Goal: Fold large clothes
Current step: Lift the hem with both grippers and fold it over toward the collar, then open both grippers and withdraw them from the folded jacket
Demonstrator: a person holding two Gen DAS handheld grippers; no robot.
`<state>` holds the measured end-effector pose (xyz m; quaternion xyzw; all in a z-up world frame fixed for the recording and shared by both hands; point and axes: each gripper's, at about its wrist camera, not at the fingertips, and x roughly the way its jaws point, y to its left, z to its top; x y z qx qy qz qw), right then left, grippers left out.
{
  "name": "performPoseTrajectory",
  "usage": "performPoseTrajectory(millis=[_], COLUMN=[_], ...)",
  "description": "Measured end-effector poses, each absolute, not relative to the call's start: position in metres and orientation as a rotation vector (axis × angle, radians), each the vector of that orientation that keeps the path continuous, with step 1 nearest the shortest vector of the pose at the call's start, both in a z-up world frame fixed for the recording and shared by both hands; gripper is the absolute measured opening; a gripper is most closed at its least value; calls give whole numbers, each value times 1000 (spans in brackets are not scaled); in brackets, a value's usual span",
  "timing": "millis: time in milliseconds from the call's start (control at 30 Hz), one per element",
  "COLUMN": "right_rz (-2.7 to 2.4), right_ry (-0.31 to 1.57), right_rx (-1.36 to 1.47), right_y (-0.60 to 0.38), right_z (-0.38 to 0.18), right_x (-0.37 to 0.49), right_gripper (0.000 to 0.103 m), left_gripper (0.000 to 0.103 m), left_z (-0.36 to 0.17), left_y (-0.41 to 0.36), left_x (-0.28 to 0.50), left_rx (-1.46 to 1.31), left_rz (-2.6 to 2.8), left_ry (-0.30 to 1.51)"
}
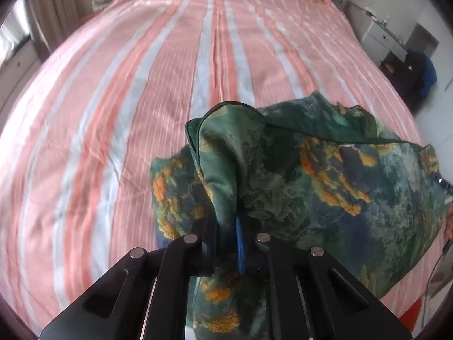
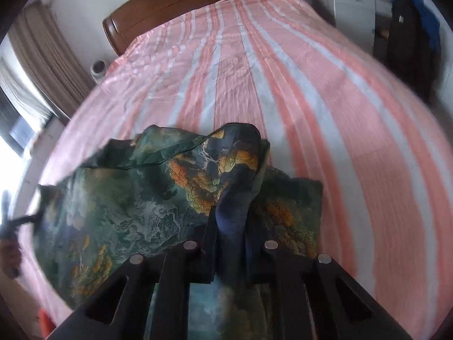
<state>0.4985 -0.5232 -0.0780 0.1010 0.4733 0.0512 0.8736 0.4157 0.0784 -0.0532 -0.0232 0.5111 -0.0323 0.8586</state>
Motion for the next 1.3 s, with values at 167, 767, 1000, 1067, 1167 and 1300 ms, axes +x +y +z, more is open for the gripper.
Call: performPoseTrajectory(millis=[167,767,1000,1067,1167,1300], right_rz=[86,-60,-77,-37,16,63], right_ry=[753,757,507,491,501,498], right_rx=[142,156,210,210,183,84], right_y=[-522,-520,-498,-484,-464,-445], right_z=[-2,-95,-47,-48,-55,-80], right_x=[478,494,376,341,306,255], right_gripper=[10,75,92,93,93,93], left_gripper=[8,86,94,96,97,98], left_z=[1,-89,-42,-32,-23,-24], left_y=[69,70,23,-1,-41,-100], left_x=[417,429,382,381,392,413], left_rx=[-37,-28,29,8,-10,88], left_rz=[-61,73,-18,-75,-158,-185], left_ry=[859,838,778,778,781,775])
